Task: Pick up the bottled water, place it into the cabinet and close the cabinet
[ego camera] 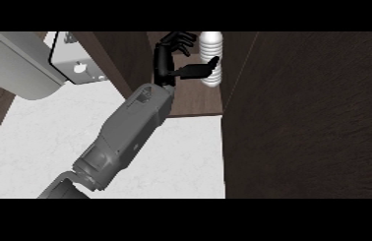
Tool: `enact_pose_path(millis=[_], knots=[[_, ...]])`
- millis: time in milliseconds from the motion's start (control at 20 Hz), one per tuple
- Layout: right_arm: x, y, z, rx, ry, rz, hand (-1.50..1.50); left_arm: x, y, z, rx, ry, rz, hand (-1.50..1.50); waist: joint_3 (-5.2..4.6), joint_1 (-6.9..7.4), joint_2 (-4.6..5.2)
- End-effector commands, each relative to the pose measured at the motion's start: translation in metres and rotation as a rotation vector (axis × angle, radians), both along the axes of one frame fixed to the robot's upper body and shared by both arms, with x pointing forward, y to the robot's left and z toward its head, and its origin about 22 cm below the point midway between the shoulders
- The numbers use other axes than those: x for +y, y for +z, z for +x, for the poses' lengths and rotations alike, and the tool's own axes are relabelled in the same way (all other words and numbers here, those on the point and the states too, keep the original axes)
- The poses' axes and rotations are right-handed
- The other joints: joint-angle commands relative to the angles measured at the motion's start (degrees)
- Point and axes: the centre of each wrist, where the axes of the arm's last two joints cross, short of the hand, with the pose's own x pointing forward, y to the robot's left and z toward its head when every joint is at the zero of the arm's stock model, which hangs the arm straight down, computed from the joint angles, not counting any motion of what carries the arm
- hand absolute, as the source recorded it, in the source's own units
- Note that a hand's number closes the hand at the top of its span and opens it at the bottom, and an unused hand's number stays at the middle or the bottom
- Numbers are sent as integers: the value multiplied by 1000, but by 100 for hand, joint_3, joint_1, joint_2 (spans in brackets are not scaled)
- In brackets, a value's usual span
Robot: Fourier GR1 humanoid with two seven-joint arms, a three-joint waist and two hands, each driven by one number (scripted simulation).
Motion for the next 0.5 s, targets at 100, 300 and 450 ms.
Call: enact_pose_path(millis=[100,300,450], knots=[[6,14,5,-49,26,47,-150,6,10,18,21,3,95,-150,0,4,23],[-1,13,9,-50,30,28,-150,6,8,21,29,49,135,-150,1,-50,40],[16,20,-6,-49,21,49,-150,10,20,27,44,27,79,-150,-4,-72,11]])
